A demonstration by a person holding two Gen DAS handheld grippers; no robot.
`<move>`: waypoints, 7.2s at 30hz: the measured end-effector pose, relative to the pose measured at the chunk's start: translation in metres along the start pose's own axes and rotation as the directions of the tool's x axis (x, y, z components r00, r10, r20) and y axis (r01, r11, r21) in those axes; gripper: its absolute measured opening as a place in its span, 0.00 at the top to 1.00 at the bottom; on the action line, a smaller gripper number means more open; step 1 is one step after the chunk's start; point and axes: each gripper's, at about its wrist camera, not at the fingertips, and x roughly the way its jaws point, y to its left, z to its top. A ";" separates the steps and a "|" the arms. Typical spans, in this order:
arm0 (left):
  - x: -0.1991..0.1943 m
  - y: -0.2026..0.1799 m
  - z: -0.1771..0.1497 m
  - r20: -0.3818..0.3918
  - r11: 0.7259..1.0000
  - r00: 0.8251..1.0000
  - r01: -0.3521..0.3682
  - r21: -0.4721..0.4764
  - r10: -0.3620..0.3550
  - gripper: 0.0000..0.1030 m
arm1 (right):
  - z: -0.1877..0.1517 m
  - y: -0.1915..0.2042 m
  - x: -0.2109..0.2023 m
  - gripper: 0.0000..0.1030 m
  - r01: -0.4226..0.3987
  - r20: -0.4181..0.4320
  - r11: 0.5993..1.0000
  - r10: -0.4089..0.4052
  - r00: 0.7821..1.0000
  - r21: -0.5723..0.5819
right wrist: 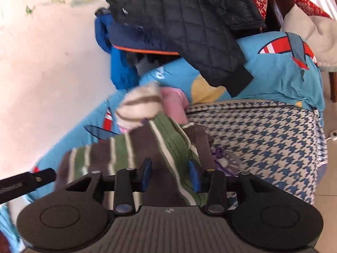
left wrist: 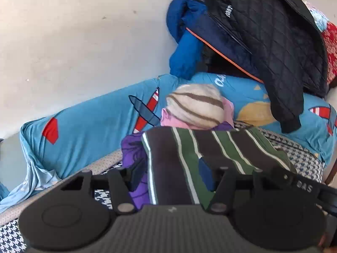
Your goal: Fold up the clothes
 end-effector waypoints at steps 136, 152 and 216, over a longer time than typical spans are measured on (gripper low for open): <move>-0.121 -0.052 -0.101 -0.358 0.974 0.931 -0.144 -0.176 0.072 0.00 | -0.036 -0.033 -0.090 0.22 0.195 -0.328 0.920 -0.311 0.892 -0.341; -0.122 -0.053 -0.100 -0.361 0.976 0.929 -0.145 -0.164 0.077 0.00 | -0.036 -0.031 -0.089 0.22 0.186 -0.332 0.921 -0.303 0.893 -0.342; -0.120 -0.050 -0.111 -0.385 0.974 0.919 -0.157 -0.160 0.085 0.00 | -0.041 -0.016 -0.095 0.22 0.070 -0.349 0.934 -0.199 0.916 -0.350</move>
